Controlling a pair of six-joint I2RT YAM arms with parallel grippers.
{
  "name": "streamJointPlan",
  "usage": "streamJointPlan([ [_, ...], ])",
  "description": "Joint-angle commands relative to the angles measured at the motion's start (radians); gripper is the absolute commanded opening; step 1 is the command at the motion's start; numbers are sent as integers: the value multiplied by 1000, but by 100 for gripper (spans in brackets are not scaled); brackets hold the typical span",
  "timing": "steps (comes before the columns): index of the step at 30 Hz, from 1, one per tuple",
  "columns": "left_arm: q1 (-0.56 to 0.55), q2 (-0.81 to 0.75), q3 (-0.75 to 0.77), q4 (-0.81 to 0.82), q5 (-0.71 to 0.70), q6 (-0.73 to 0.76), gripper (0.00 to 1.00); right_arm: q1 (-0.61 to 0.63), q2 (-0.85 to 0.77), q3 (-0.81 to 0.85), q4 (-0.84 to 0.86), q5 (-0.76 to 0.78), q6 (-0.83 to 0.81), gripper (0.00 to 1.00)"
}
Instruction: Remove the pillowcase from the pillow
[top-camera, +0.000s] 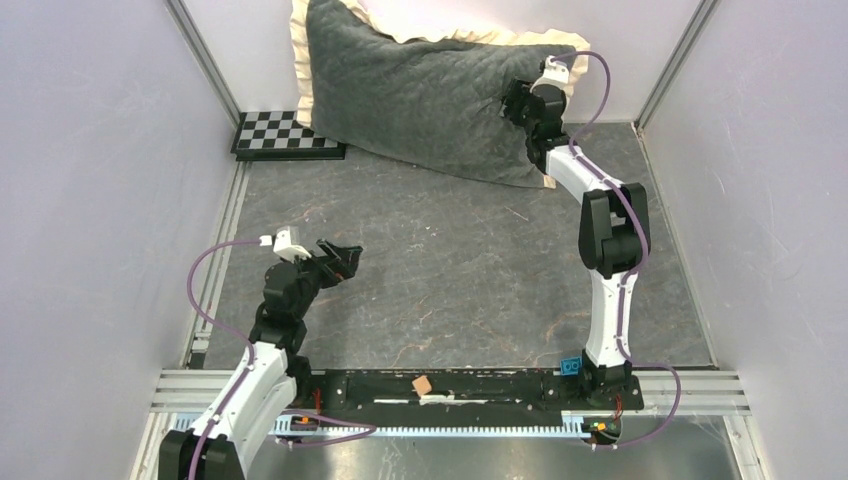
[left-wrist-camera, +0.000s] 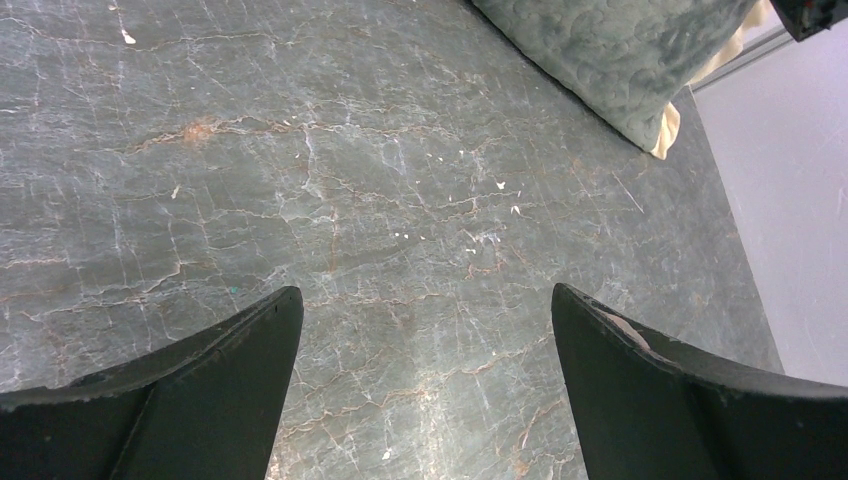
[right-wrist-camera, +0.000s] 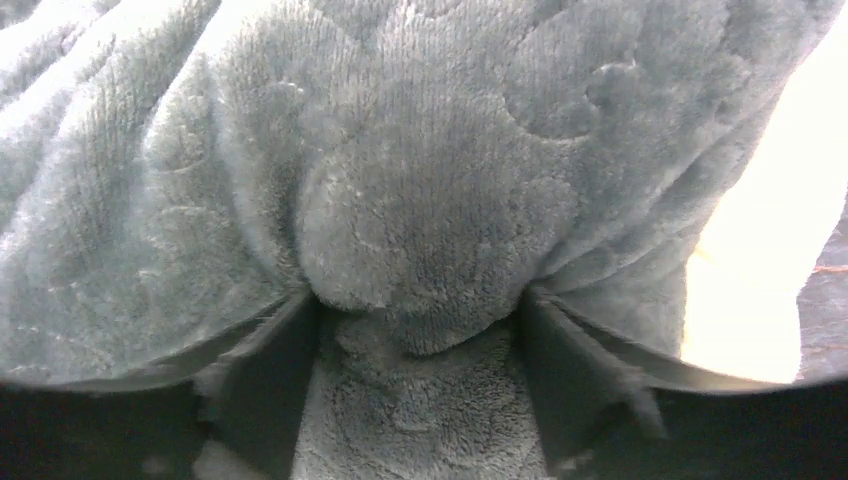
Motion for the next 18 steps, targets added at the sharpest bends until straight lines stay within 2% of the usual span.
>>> streamJointPlan([
  [1,-4,-40,0,27,-43,11,100,8,17,60,-46,-81,-20,56],
  [3,-3,-46,0,26,-40,14,100,18,-30,21,-28,-98,-39,20],
  [5,-3,-53,5,10,-38,15,100,41,-110,-64,13,-85,-74,1],
  [10,-3,-85,0,1,-40,3,100,132,-366,-376,126,-60,-199,0],
  [14,-4,-102,3,-6,-25,-16,100,183,-561,-681,238,-83,-226,3],
  [18,-5,-112,2,-6,-19,-27,100,251,-693,-918,264,-30,-251,5],
])
